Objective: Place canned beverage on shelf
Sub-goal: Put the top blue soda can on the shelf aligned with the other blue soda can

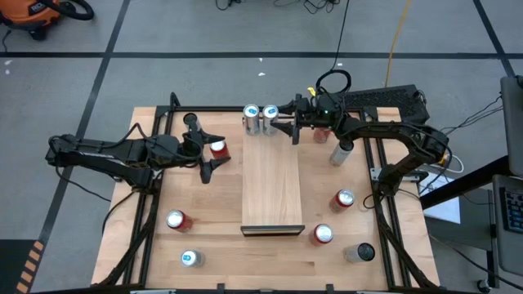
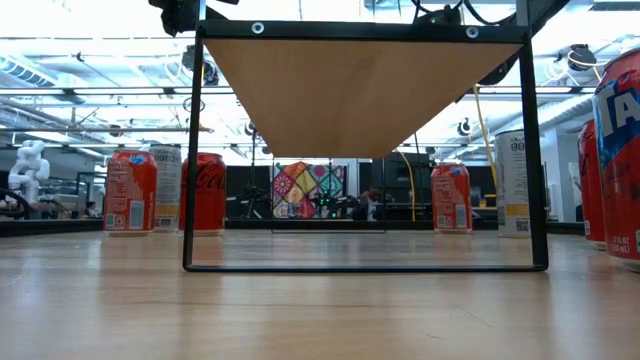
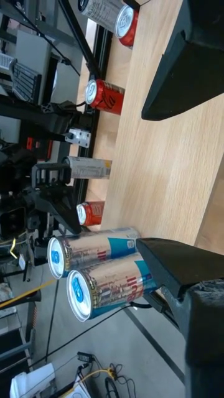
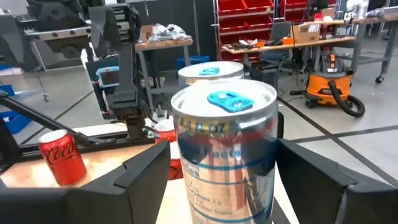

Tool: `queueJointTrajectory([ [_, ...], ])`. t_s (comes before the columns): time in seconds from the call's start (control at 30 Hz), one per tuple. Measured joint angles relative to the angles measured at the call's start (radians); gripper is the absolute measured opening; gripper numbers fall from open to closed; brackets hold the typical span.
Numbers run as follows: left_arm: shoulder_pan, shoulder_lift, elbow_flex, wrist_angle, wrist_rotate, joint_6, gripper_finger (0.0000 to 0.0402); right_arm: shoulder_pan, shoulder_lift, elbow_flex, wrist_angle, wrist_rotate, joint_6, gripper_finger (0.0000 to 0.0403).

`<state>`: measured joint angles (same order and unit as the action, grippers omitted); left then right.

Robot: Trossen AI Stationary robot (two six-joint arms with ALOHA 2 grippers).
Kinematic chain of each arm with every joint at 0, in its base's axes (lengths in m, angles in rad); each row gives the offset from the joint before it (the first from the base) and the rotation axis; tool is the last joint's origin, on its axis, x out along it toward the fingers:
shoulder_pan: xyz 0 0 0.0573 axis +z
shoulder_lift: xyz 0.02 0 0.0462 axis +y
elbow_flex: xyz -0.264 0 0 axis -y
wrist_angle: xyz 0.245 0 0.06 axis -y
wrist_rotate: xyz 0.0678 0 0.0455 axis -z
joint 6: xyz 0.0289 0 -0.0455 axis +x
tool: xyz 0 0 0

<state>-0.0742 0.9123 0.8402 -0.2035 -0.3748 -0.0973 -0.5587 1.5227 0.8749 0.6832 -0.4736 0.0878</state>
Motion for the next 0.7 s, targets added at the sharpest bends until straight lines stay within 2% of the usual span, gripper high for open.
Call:
queueJointTrajectory([
  [0.3,0.000,0.000,0.000,0.000,0.000,0.000,0.0322,0.000,0.002,0.000,-0.059,0.001,-0.024,0.0263],
  [0.57,0.000,0.000,0.000,0.000,0.000,-0.001,0.0322,-0.005,0.002,0.000,-0.075,-0.019,-0.138,0.0212],
  [0.7,0.000,0.000,0.000,0.000,0.000,0.000,0.0322,-0.012,0.000,0.001,-0.094,-0.031,-0.154,0.0200],
])
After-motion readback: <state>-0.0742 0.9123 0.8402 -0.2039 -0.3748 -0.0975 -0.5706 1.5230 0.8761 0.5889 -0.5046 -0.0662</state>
